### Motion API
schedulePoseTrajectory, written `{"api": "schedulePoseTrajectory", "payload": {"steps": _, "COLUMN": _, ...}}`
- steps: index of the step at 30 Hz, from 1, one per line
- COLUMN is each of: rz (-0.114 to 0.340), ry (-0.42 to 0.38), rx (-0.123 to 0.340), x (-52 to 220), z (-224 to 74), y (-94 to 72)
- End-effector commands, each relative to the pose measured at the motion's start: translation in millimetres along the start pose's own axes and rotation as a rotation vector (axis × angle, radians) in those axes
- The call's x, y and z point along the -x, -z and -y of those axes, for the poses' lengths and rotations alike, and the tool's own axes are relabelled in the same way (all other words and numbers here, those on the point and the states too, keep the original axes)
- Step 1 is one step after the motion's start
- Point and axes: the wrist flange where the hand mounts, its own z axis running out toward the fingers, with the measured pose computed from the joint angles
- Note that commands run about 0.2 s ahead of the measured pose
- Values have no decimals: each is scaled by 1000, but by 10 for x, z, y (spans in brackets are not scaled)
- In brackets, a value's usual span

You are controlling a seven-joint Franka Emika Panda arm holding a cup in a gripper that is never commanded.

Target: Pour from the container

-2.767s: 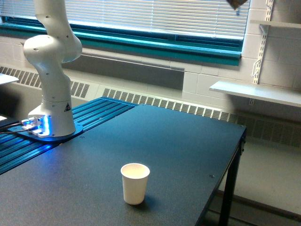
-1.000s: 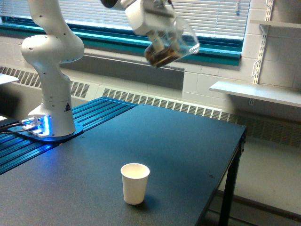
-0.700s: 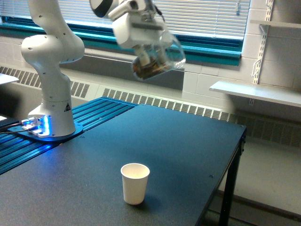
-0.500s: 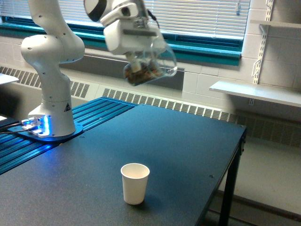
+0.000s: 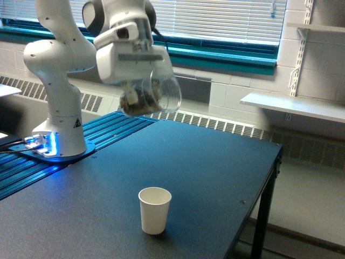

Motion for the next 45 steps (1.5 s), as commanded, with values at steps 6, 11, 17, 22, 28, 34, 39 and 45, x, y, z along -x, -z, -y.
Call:
{"api": "schedulePoseTrajectory", "payload": {"steps": 6, "rz": 50, "ry": 41, "rx": 19, "x": 123, "z": -44, "y": -298}}
{"api": "schedulePoseTrajectory", "payload": {"steps": 11, "rz": 64, "ry": 35, "rx": 24, "x": 165, "z": -68, "y": -402}}
{"api": "schedulePoseTrajectory", "payload": {"steps": 17, "rz": 86, "ry": 21, "rx": 32, "x": 233, "z": -119, "y": -524}}
{"api": "schedulePoseTrajectory", "payload": {"steps": 22, "rz": 108, "ry": 16, "rx": 42, "x": 314, "z": -174, "y": -631}}
{"api": "schedulePoseTrajectory", "payload": {"steps": 28, "rz": 131, "ry": 13, "rx": 58, "x": 406, "z": -243, "y": -737}}
{"api": "schedulePoseTrajectory", "payload": {"steps": 34, "rz": 148, "ry": 20, "rx": 78, "x": 480, "z": -306, "y": -815}}
{"api": "schedulePoseTrajectory", "payload": {"steps": 39, "rz": 161, "ry": 29, "rx": 97, "x": 531, "z": -355, "y": -871}}
{"api": "schedulePoseTrajectory", "payload": {"steps": 45, "rz": 175, "ry": 35, "rx": 113, "x": 578, "z": -395, "y": -926}}
